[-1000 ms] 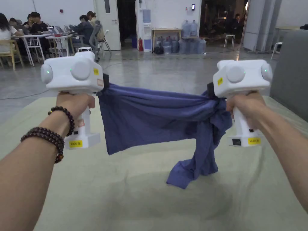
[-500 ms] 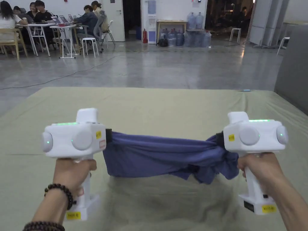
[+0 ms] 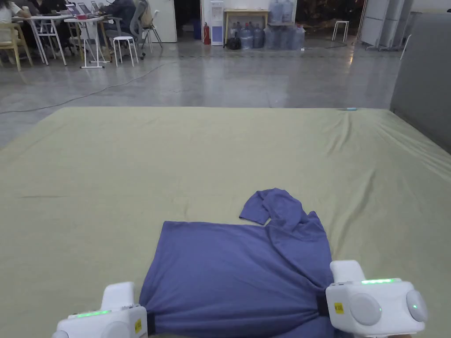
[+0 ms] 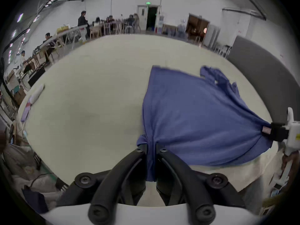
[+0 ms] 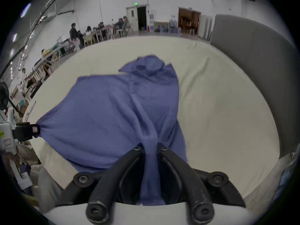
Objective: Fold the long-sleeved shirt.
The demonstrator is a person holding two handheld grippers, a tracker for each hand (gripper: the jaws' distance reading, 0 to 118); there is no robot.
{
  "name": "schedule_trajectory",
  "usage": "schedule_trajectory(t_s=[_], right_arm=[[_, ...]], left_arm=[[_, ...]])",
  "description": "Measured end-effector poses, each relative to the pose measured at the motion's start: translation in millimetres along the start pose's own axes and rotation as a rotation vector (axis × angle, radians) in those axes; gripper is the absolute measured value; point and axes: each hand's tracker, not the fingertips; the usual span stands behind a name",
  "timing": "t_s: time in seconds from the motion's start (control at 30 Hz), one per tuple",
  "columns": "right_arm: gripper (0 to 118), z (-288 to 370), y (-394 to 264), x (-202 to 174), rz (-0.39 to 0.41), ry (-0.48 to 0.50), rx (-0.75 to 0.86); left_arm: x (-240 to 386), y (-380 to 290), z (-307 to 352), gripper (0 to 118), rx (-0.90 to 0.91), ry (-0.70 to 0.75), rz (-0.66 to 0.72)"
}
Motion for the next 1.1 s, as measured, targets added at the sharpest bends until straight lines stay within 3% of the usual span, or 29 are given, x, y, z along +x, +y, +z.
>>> schedule_trajectory(t_s=[0.1, 0.13, 0.17, 0.2, 0.23, 0.27, 0.3, 0.33, 0.37, 0.43, 0.47, 0.5, 0.53, 0.57, 0.63, 0.7, 0.77, 0.8, 0.83, 0.87, 0.9, 1.0, 1.1], right_arm=[[13, -7, 2, 1, 0.005, -0.001, -0.006], [26, -2, 5, 4, 0.010, 0.033, 0.008], [50, 10, 7, 4, -0.003, 0.047, 0.054], [50, 23, 9, 4, -0.016, 0.031, 0.094], [59, 36, 12, 5, -0.018, 0.015, 0.146], [77, 51, 15, 8, -0.017, 0.024, 0.214], [100, 64, 16, 8, -0.023, 0.028, 0.276], [101, 72, 20, 10, -0.038, 0.014, 0.299], [101, 79, 25, 12, -0.069, -0.007, 0.308], [93, 88, 31, 12, -0.097, -0.035, 0.308], [71, 86, 34, 14, -0.097, -0.046, 0.305], [16, 80, 32, 15, -0.113, -0.067, 0.295], [0, 76, 34, 17, -0.111, -0.042, 0.291], [0, 69, 34, 21, -0.117, 0.012, 0.274], [0, 65, 33, 22, -0.139, 0.032, 0.272], [0, 62, 37, 24, -0.124, 0.027, 0.274], [0, 56, 40, 25, -0.130, 0.031, 0.268], [0, 52, 41, 26, -0.138, 0.040, 0.263], [0, 52, 43, 31, -0.152, 0.050, 0.262], [0, 49, 45, 32, -0.167, 0.062, 0.261], [0, 45, 46, 33, -0.179, 0.071, 0.266], [0, 38, 54, 39, -0.197, 0.069, 0.256], [0, 36, 62, 41, -0.204, 0.068, 0.243]], left_arm=[[-7, -1, -2, 2, 0.012, -0.028, 0.062], [-9, 1, 2, 9, 0.048, -0.032, 0.091], [-10, 5, 10, 26, 0.093, -0.041, 0.104], [-14, 7, 17, 26, 0.118, -0.040, 0.109], [-16, 12, 24, 35, 0.126, -0.052, 0.101], [-17, 17, 33, 58, 0.145, -0.066, 0.096], [-18, 22, 43, 103, 0.188, -0.086, 0.087], [-9, 23, 64, 117, 0.226, -0.095, 0.085], [-7, 28, 73, 118, 0.231, -0.089, 0.082], [-3, 37, 82, 115, 0.257, -0.094, 0.075], [-2, 45, 75, 103, 0.289, -0.084, 0.049], [3, 52, 73, 59, 0.293, -0.056, 0.014], [8, 60, 69, 15, 0.279, -0.037, -0.006], [11, 72, 66, 0, 0.255, -0.060, -0.016], [21, 101, 58, 0, 0.233, -0.152, -0.007], [33, 134, 41, 0, 0.277, -0.156, -0.016], [42, 172, 10, 0, 0.307, -0.073, -0.060], [47, 189, -11, 6, 0.310, -0.061, -0.097], [51, 203, -33, 40, 0.282, -0.071, -0.096], [58, 218, -60, 86, 0.212, -0.030, -0.114], [63, 226, -81, 113, 0.160, 0.025, -0.143], [69, 241, -145, 110, 0.067, 0.063, -0.193], [68, 242, -189, 110, -0.030, 0.077, -0.104]])
